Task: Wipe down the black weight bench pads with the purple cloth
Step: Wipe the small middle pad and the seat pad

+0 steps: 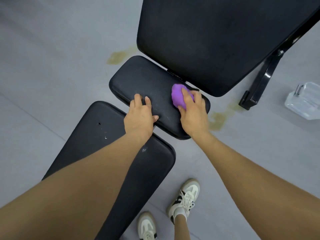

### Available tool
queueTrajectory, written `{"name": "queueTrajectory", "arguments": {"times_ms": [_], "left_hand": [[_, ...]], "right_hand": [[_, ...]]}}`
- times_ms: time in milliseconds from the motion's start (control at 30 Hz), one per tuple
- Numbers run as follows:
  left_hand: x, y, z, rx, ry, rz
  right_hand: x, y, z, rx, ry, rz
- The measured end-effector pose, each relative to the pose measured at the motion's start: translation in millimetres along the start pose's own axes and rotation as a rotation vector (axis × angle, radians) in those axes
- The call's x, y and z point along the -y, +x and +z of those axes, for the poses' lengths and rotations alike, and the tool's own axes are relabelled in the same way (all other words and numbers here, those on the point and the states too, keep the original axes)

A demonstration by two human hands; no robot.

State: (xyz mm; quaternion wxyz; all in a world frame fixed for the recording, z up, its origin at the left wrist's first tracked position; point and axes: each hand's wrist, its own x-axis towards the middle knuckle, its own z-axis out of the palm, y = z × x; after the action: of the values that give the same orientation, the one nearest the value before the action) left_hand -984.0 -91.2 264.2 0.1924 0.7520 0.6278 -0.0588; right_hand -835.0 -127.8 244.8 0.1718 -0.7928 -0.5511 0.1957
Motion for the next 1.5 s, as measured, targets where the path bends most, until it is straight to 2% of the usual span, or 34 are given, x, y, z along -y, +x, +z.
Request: {"name": "queueTrajectory", "arguments": {"times_ms": [133,300,433,567,667,833,933,1167,1300,1400,1500], "left_hand": [[6,-3,-1,-0.023,-0.062,0.013],[37,-16,-10,-0.126,-0.047,0.058],[83,-28,-10,-0.168,-0.018,-0.084],[109,-36,-3,-0.059,-0.085,-0.249],[106,-39,-2,-0.008,-0.159,-0.3],[100,-33,-8,0.046,-0.113,-0.318],[97,-31,-10,0.061,-0.086,-0.326],[99,-27,-9,0.068,-0.087,-0.323],[98,-26,-11,0.075,-0.106,-0.326],[98,-26,-11,0.084,-0.126,-0.323],[98,-27,-10,0.081,-0.132,-0.327]], "right_hand": [[-20,-75,-8,0.1,-0.055,-0.053],[0,-61,-4,0.161,-0.193,-0.042],[66,-6,31,0.227,-0.211,-0.213],[114,35,54,0.261,-0.181,-0.352],[77,11,39,0.293,-0.147,-0.395],[18,-52,8,0.283,-0.241,-0.327],[47,-29,17,0.302,-0.298,-0.289],[151,71,65,0.332,-0.231,-0.383],[108,36,48,0.299,-0.242,-0.489],[57,-24,23,0.296,-0.374,-0.54],[46,-27,23,0.281,-0.471,-0.556]]}}
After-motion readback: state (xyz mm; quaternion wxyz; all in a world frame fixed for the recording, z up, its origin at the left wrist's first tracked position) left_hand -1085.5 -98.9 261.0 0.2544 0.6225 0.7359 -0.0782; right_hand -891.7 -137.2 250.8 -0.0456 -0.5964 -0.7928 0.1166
